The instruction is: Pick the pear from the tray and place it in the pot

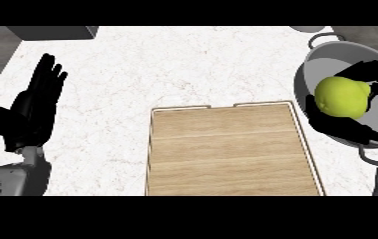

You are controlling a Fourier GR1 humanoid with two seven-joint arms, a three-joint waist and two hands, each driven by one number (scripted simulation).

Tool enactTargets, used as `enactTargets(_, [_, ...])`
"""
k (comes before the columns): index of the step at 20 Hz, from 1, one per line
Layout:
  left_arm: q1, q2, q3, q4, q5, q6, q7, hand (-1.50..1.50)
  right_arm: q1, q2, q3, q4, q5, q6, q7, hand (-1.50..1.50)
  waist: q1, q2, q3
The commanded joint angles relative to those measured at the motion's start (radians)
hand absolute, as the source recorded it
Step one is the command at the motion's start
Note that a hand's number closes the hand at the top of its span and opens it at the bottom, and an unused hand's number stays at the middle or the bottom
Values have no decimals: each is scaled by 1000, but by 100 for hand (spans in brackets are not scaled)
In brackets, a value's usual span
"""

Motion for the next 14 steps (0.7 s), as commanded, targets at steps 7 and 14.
enactTargets(7, [-68, -13, -6, 16, -30, -3, 25, 0, 5, -19, -294, 279, -230, -29, -280, 150, 28, 9, 1])
enactTargets(14, [-46, -17, -16, -36, -30, -5, 39, 0, 8, -186, -306, 530, 74, -124, -380, 150, 45, 12, 2])
